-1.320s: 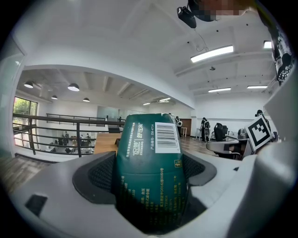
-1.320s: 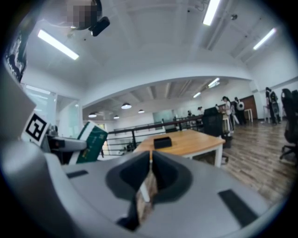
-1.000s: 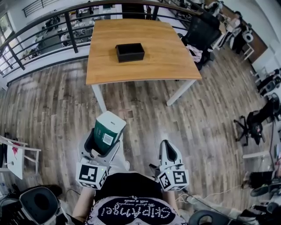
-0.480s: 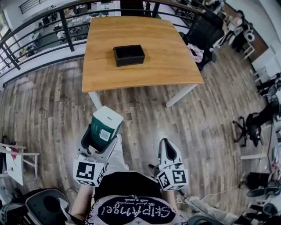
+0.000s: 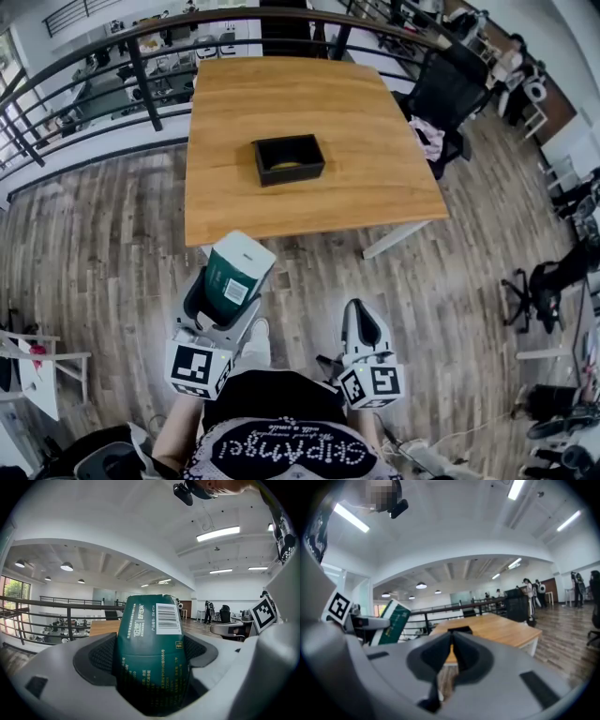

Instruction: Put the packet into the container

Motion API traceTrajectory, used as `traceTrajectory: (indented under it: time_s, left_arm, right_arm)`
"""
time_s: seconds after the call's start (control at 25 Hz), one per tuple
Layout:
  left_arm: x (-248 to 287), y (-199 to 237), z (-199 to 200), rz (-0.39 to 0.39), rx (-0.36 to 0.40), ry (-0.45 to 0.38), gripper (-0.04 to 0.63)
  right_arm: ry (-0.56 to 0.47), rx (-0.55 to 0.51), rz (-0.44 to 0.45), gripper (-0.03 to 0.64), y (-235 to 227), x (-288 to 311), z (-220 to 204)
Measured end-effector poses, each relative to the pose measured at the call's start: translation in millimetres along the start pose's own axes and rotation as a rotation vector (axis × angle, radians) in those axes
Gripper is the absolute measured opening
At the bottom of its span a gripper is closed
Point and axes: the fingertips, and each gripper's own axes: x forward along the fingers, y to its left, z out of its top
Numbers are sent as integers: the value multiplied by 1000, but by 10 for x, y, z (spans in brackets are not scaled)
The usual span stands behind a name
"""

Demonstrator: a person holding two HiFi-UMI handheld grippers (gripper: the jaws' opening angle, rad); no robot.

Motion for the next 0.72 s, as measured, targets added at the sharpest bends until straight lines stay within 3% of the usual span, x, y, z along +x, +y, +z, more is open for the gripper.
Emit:
traceTrajectory:
  time_s: [0.28, 0.72]
  left_arm:
    - [350, 388, 20, -4, -8, 17, 431]
    - [655, 583, 32, -28, -17, 26, 431]
  right_arm:
    - [0, -4, 13, 38, 116, 546, 44]
    - [6, 4, -49, 38, 29, 758, 56]
